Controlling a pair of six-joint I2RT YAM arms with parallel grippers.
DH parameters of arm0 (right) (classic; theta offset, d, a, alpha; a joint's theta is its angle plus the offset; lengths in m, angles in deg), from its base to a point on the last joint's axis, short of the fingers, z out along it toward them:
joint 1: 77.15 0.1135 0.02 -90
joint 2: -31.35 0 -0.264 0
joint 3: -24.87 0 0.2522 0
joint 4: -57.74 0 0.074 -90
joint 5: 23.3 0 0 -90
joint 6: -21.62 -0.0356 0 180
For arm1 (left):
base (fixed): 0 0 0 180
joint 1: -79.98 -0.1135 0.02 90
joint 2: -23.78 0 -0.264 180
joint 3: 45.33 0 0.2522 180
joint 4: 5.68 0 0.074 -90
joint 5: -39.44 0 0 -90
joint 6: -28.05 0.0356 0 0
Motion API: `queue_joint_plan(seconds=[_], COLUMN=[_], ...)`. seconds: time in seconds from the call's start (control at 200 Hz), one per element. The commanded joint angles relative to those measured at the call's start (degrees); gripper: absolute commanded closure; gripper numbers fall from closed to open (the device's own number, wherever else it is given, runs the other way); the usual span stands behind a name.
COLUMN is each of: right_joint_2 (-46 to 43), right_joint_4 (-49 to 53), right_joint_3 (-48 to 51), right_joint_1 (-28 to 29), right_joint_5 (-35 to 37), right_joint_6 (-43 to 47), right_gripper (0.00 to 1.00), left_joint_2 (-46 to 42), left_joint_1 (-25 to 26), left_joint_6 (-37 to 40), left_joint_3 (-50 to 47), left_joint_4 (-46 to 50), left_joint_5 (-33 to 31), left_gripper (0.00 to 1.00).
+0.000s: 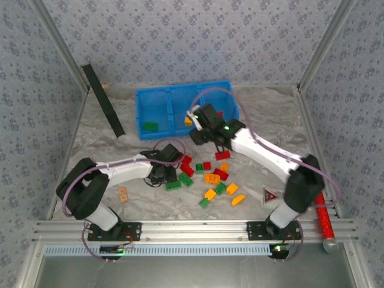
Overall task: Sort the legos into containers by color
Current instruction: Pick up the lego from the center of the table, then place the lego in the container.
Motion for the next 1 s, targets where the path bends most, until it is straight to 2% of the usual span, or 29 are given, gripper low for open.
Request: queue_joint_plan(seconds=[0.0, 0.15, 0.25, 0.405, 0.53, 0.645, 0.994], right_joint_2=[-10.0, -21.8, -27.6, -33.6, -36.6, -40.0, -51.0], right_joint_4=[5.6, 11.1, 11.0, 9.0, 9.8, 14.3, 22.6], right_joint_3=[9.5, 20.5, 26.8, 33.2, 35.9, 37.0, 45.3], right_joint_1=[0.6, 1.5, 2.3, 6.2, 9.8, 14.5, 22.7], right_joint_5=[2.5, 0.0, -5.6, -8.9, -7.2, -2.0, 3.3], right_joint_6=[-10.6, -21.3, -28.5, -40.9, -53.2, -61.8, -84.5], right_gripper=[0.45, 0.43, 0.41, 0.37, 0.34, 0.30, 0.28], left_joint_2=[2.3, 2.4, 1.7, 0.4, 0.9, 2.9, 19.6], left_joint_1=[-0.8, -2.0, -2.3, -2.3, -2.3, -2.4, -2.3], left_joint_6=[1.4, 3.1, 5.2, 9.0, 11.8, 15.0, 24.2], left_joint_3=[1.8, 2.3, 4.3, 10.7, 17.8, 25.3, 52.7], left_joint_4=[-3.2, -2.3, 0.4, 4.6, 6.8, 6.6, 6.1], left_joint_5=[1.3, 1.6, 0.4, -2.4, -4.1, -5.4, -5.8], left_gripper=[0.55, 0.61, 0.65, 0.68, 0.69, 0.69, 0.70])
